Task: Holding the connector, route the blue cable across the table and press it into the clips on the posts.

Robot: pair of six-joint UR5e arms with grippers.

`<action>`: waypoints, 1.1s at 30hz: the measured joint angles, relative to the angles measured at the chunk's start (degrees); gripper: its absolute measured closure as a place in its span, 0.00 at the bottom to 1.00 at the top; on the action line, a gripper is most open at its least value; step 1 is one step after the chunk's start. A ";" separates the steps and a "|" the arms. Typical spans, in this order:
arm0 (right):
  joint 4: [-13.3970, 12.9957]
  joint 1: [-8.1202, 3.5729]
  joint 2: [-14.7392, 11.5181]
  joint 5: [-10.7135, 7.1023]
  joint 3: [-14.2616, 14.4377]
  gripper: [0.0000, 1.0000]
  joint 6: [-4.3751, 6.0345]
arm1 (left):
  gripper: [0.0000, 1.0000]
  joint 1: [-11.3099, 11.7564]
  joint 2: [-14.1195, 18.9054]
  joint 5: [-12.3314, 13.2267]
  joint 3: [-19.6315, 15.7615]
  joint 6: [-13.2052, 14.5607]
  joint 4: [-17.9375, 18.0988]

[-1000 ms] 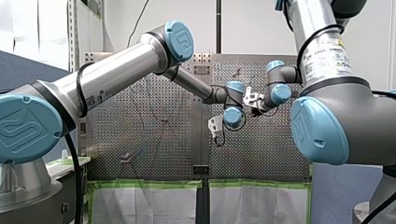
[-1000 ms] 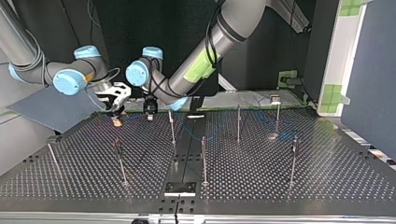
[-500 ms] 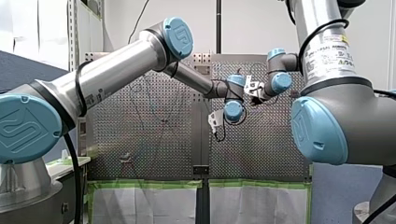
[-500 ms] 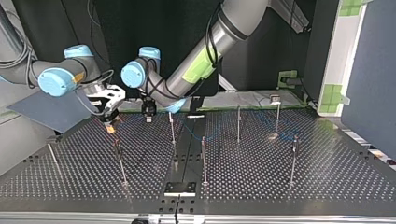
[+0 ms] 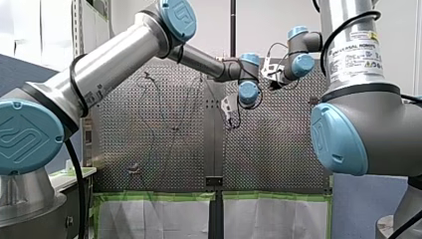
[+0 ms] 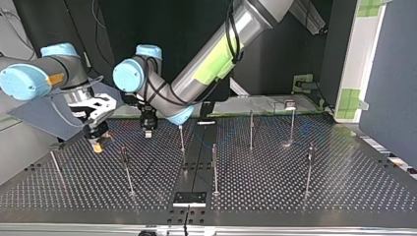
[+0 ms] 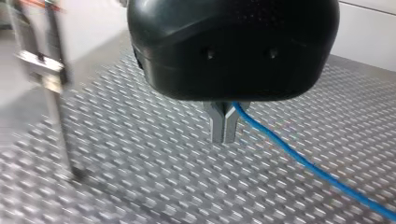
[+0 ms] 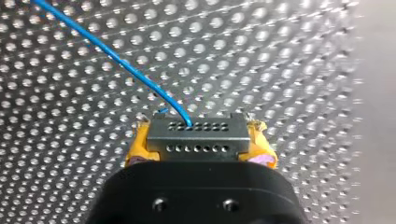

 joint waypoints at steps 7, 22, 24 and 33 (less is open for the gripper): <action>0.85 -0.24 -1.47 -0.50 -0.04 1.00 0.26 | 1.00 -0.75 2.07 -0.03 0.01 0.02 -0.36; 2.29 -0.46 -4.05 -3.61 -0.56 1.00 0.67 | 1.00 -2.38 2.87 -0.19 0.01 -0.11 -1.45; 2.34 -0.37 -4.12 -3.84 -0.61 1.00 0.65 | 1.00 -2.42 3.17 -0.20 0.02 -0.12 -1.37; 3.00 -0.55 -4.23 -4.24 -1.78 1.00 0.55 | 1.00 -1.45 4.72 -0.17 0.39 -0.19 1.85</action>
